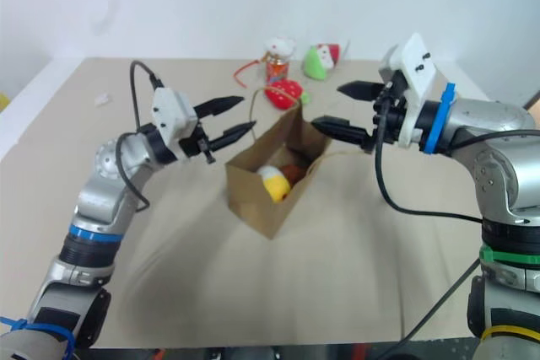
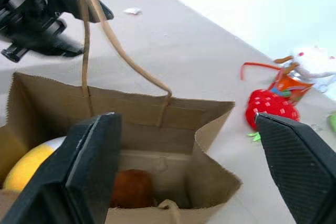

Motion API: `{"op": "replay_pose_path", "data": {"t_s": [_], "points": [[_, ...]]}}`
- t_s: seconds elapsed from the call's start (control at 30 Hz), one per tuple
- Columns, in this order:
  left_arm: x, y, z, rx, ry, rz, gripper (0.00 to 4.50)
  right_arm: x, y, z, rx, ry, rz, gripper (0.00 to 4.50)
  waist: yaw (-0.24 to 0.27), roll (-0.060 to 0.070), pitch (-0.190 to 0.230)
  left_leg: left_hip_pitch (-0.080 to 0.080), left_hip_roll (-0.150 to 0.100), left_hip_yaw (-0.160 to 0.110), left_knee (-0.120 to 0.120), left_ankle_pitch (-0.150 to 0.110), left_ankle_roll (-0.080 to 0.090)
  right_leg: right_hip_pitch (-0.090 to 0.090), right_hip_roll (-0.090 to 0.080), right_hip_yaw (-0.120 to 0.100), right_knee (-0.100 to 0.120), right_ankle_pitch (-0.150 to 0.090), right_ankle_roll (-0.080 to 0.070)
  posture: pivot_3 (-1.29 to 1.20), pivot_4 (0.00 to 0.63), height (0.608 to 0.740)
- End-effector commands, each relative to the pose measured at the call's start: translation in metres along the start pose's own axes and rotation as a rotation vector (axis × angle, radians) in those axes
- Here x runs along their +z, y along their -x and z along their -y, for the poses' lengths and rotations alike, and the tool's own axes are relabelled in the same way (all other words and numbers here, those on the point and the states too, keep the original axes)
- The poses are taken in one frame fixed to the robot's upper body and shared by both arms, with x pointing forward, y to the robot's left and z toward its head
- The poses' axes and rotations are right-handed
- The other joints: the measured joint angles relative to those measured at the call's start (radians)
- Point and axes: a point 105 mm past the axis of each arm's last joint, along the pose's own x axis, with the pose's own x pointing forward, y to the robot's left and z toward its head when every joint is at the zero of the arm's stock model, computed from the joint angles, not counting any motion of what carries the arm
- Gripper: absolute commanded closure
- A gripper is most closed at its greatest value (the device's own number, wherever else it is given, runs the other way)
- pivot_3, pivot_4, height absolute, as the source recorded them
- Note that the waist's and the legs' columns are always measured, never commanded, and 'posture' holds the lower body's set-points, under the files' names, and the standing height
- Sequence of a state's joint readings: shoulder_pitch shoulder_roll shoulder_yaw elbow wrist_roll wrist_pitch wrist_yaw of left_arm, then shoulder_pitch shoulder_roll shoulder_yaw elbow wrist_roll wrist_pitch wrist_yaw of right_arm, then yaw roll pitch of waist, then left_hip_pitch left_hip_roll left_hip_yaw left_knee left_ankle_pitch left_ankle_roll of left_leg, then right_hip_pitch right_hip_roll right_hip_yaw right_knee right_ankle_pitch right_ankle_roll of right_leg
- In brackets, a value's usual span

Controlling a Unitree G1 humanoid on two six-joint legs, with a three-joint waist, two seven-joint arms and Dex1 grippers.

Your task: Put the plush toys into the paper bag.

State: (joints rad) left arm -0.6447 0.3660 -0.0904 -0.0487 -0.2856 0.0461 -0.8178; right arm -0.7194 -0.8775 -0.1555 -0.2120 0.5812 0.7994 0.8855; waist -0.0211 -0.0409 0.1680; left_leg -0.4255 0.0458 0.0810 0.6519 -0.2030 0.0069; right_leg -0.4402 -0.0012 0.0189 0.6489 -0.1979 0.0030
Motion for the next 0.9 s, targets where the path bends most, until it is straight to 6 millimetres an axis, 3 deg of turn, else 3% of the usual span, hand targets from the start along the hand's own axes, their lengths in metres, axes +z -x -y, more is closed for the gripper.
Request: {"op": "replay_pose_path", "data": {"t_s": [0.03,0.1,0.23,0.43,0.53,0.57,0.6,0.63,0.7,0.73,0.83,0.9], "points": [[0.018,-0.003,-0.003,-0.020,-0.030,0.049,0.45,0.022,0.011,0.014,-0.085,0.062,0.084,0.00,0.000,0.000,0.000,0.000,0.000,0.000,0.000,0.000,0.000,0.000,0.000,0.000,0.000,0.000,0.000,0.00,0.150,0.740],[0.021,-0.002,-0.004,-0.028,0.013,0.059,0.06,0.028,0.019,0.020,-0.108,0.034,0.129,0.00,0.000,0.000,0.000,0.000,0.000,0.000,0.000,0.000,0.000,0.000,0.000,0.000,0.000,0.000,0.000,0.00,0.150,0.740],[0.025,0.006,-0.005,-0.070,0.064,0.050,0.06,0.030,0.045,0.037,-0.160,-0.011,0.145,0.00,0.000,0.000,0.000,-0.001,0.000,0.000,0.000,0.000,0.000,0.000,0.000,0.000,0.000,0.000,0.000,0.00,0.150,0.740],[0.032,0.023,-0.004,-0.154,0.190,0.012,0.06,0.025,0.083,0.023,-0.016,-0.103,0.049,0.00,0.000,0.000,0.000,-0.001,0.000,-0.001,-0.001,0.000,0.000,0.000,0.000,0.000,0.000,-0.002,-0.001,0.00,0.150,0.740],[0.036,0.031,-0.001,-0.186,0.262,-0.008,0.00,0.023,0.084,0.000,0.105,-0.163,-0.003,0.83,-0.003,0.001,0.000,0.000,0.000,0.000,-0.001,0.000,0.000,0.000,0.000,0.000,0.000,-0.002,-0.001,0.00,0.150,0.740],[0.035,0.033,0.001,-0.196,0.268,-0.021,0.00,0.020,0.083,-0.011,0.153,-0.187,-0.029,1.36,-0.003,0.001,0.000,0.001,0.001,0.000,-0.001,0.000,0.000,0.000,0.000,0.000,0.000,-0.002,-0.001,0.00,0.150,0.740],[0.034,0.035,0.004,-0.202,0.263,-0.035,0.00,0.016,0.081,-0.024,0.216,-0.218,-0.060,1.51,-0.003,0.001,0.000,0.001,0.001,0.000,-0.001,0.000,0.000,0.000,0.001,0.000,0.000,-0.002,-0.001,0.00,0.150,0.740],[0.032,0.037,0.006,-0.200,0.258,-0.045,0.00,0.009,0.078,-0.039,0.286,-0.240,-0.102,2.16,-0.003,0.001,0.000,0.002,0.001,-0.001,-0.001,0.000,0.000,0.001,0.001,0.000,0.000,-0.001,-0.001,0.00,0.150,0.740],[0.031,0.039,0.009,-0.185,0.231,-0.055,0.00,-0.001,0.074,-0.063,0.380,-0.281,-0.165,2.77,-0.002,0.001,0.000,0.002,0.002,-0.002,-0.001,0.000,0.000,0.001,0.001,0.000,0.001,-0.002,-0.001,0.00,0.150,0.740],[0.030,0.039,0.010,-0.175,0.218,-0.057,0.00,-0.007,0.073,-0.071,0.409,-0.287,-0.191,3.33,-0.002,0.001,0.000,0.002,0.002,-0.002,-0.001,0.000,0.000,0.001,0.001,0.000,0.001,-0.002,-0.002,0.00,0.150,0.740],[0.029,0.040,0.014,-0.128,0.177,-0.050,0.00,-0.026,0.065,-0.089,0.456,-0.280,-0.241,4.36,0.001,0.000,0.000,0.002,0.001,-0.002,0.000,0.000,0.000,0.002,0.000,-0.001,0.000,-0.004,-0.005,0.00,0.150,0.740],[0.027,0.041,0.019,-0.109,0.168,-0.052,0.00,-0.037,0.059,-0.098,0.475,-0.274,-0.260,4.45,0.000,0.000,0.000,0.001,0.000,0.000,0.001,0.000,0.000,0.001,-0.001,0.000,0.000,-0.003,-0.004,0.00,0.150,0.740]]}}
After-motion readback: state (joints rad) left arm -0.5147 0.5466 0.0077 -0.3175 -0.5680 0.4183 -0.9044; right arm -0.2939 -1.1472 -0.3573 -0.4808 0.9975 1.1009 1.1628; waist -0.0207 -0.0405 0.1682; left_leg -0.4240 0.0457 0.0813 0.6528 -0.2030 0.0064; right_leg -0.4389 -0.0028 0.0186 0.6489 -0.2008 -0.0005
